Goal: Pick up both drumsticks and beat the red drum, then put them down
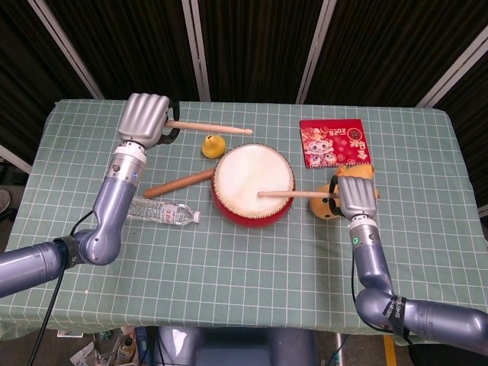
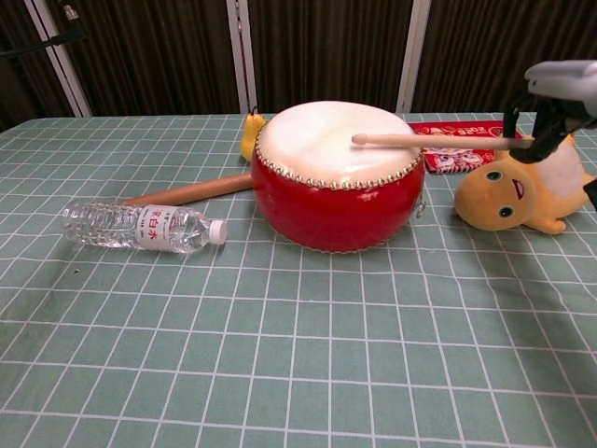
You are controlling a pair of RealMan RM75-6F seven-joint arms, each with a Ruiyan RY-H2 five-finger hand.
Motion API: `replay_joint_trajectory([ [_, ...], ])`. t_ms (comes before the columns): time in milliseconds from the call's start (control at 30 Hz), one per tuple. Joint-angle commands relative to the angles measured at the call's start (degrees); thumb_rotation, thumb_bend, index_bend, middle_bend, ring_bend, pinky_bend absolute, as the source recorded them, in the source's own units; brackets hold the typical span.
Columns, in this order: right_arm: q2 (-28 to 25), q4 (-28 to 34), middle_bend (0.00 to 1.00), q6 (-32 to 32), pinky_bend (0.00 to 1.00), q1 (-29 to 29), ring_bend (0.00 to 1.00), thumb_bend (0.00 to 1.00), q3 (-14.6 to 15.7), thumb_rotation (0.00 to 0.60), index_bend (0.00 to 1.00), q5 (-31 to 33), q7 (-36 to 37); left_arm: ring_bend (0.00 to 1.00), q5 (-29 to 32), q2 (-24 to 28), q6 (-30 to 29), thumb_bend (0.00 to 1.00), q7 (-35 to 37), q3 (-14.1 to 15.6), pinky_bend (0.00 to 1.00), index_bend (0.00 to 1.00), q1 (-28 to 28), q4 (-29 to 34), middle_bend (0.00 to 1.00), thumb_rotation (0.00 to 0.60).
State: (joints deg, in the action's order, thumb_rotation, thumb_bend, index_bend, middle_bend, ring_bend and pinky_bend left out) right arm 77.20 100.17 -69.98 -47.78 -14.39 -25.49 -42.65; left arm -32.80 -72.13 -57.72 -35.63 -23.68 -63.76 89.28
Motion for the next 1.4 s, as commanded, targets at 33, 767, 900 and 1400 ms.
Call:
replay_joint_trajectory([
  [33, 9.9, -8.2, 1.0, -9.6, 1.0, -5.2, 1.0, 0.81, 5.0, 0.6, 0.99, 5.3, -16.8, 1.0, -0.6, 0.1, 0.5, 0.61, 0.3, 1.0, 1.0, 0.78, 0.3, -0.3, 1.0, 0.6],
  [767, -5.3, 7.6, 1.0, -12.8, 1.0, 6.0, 1.0, 0.81, 0.2, 0.6, 0.99, -5.9, 0.6, 1.0, 2.1, -9.3, -4.9, 0.61, -0.4, -1.0, 1.0, 0.78, -5.4, -3.3, 1.0, 0.6],
  [900, -7.4, 7.3, 1.0, -10.9, 1.0, 7.8, 1.0, 0.81, 1.0, 0.6, 0.99, -7.4, 2.9, 1.0, 4.9, -13.6, -4.2, 0.61, -3.7, 0.6, 1.0, 0.78, -7.5, -6.9, 1.0, 0.6],
  [1400, -9.3, 3.9, 1.0, -4.9, 1.0, 10.6, 1.0, 0.81, 1.2, 0.6, 0.99, -7.0, 7.4, 1.0, 25.7, -15.2, -3.4, 0.62, -27.1, 6.5, 1.0, 0.78, -13.4, -12.2, 1.0, 0.6],
])
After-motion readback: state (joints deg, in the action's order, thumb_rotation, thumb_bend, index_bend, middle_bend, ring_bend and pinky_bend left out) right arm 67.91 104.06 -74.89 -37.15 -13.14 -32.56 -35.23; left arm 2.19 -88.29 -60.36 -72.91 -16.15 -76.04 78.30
